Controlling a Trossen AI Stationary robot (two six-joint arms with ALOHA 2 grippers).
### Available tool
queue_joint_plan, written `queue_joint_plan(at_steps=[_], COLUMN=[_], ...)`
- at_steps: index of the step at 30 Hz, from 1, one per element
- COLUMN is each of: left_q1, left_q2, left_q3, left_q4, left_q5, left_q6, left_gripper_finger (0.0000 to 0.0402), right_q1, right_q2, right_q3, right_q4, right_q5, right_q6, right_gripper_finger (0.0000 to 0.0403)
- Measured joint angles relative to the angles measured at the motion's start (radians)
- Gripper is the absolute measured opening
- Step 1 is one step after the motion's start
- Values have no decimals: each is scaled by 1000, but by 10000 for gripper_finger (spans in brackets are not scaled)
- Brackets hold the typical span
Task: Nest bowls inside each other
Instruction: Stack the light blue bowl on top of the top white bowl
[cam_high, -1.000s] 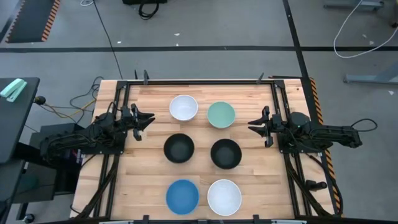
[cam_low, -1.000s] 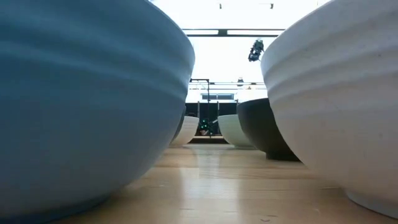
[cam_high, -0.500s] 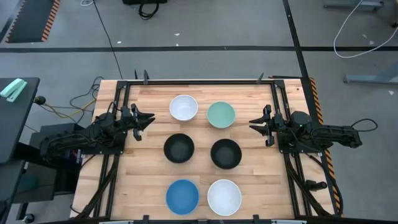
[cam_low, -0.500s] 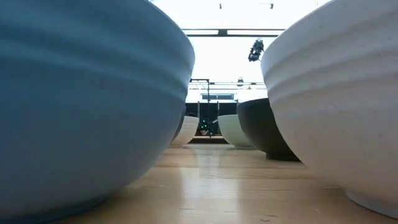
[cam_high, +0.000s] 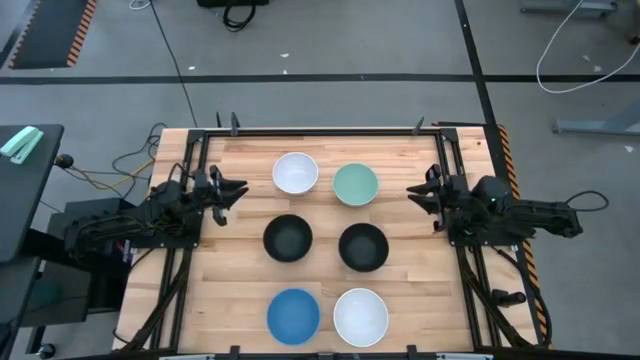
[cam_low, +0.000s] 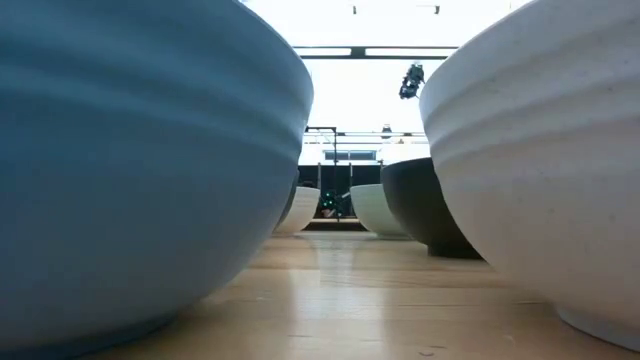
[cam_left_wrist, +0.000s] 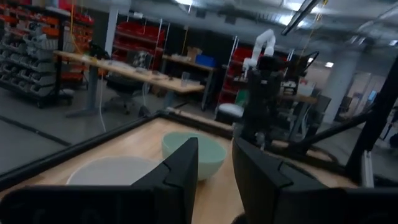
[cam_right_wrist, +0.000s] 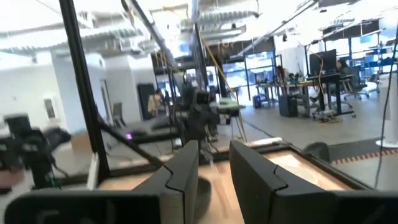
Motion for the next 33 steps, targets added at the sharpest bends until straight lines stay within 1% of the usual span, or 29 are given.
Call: queue_joint_plan(at_steps=[2, 4, 6, 8, 12, 16, 19, 22, 26, 30, 33], left_q1=[0, 0, 0, 0, 0, 0, 0, 0, 0, 0, 0], left_q2=[0, 1, 2, 12, 61, 144, 217, 292, 375, 428, 447], left_q3=[4, 27, 64, 101, 175, 251, 307, 338, 346, 346, 346], left_q4=[33, 21, 30, 31, 26, -7, -76, -154, -173, -174, -173], left_q5=[24, 49, 65, 70, 70, 71, 71, 71, 71, 71, 71], left_q6=[-3, -3, -3, -3, -3, -3, -3, -4, -4, -4, -4], left_gripper_finger=[107, 107, 107, 107, 107, 107, 107, 107, 107, 107, 107], right_q1=[0, 0, 0, 0, 0, 0, 0, -14, -63, -137, -190], right_q2=[18, 53, 103, 172, 353, 565, 729, 891, 1085, 1226, 1291], right_q3=[50, 119, 195, 278, 443, 614, 747, 878, 1034, 1131, 1146], right_q4=[-23, -83, -145, -216, -344, -468, -590, -732, -930, -1085, -1121], right_q5=[3, 3, 14, 47, 119, 159, 164, 163, 163, 164, 160], right_q6=[29, 50, 61, 78, 108, 138, 159, 187, 226, 250, 247], right_gripper_finger=[100, 100, 100, 100, 100, 100, 100, 100, 100, 100, 100])
